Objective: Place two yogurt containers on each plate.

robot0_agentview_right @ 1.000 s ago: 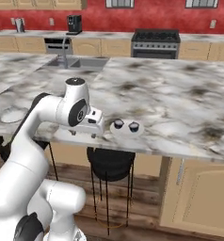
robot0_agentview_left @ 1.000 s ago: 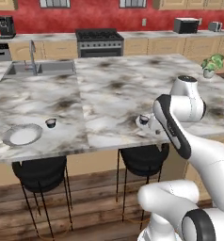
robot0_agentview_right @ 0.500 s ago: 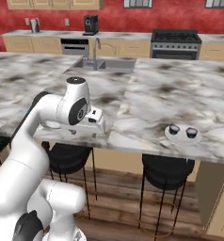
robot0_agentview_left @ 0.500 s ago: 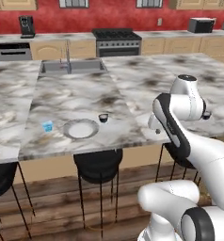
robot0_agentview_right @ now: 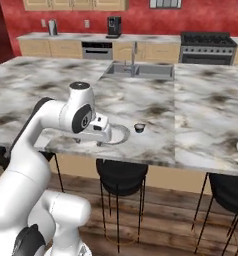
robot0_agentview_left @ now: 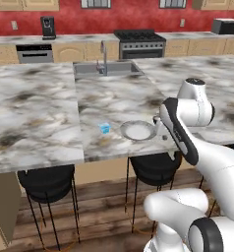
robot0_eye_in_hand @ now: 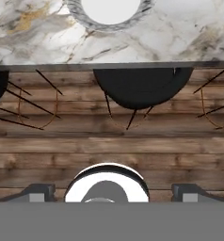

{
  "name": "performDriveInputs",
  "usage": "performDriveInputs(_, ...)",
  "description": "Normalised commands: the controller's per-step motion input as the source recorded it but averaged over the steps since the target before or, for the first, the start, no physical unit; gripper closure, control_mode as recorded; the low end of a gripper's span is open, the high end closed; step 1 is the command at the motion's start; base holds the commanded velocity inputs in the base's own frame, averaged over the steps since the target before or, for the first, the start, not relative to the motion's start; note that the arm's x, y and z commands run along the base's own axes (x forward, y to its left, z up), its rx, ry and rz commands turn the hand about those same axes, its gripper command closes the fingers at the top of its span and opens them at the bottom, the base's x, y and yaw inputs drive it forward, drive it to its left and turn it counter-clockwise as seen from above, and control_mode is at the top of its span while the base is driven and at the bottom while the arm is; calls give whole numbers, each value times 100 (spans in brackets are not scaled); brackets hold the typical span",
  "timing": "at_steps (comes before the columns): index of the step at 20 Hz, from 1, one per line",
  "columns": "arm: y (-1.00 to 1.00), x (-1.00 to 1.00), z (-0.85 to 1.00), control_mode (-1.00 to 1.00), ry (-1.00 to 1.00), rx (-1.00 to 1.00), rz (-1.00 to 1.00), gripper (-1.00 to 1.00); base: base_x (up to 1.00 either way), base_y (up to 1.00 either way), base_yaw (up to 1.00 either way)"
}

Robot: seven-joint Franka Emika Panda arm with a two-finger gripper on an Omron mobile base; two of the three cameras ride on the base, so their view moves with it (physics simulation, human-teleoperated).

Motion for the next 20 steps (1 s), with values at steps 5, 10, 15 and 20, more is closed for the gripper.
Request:
performDriveInputs(5,0,0,0,100,0,0,0,-100,50,19,0)
performDriveInputs(10,0,0,0,100,0,0,0,-100,49,0,0)
performDriveInputs(15,0,0,0,100,0,0,0,-100,53,0,0)
performDriveInputs(20,0,0,0,100,0,0,0,-100,45,0,0)
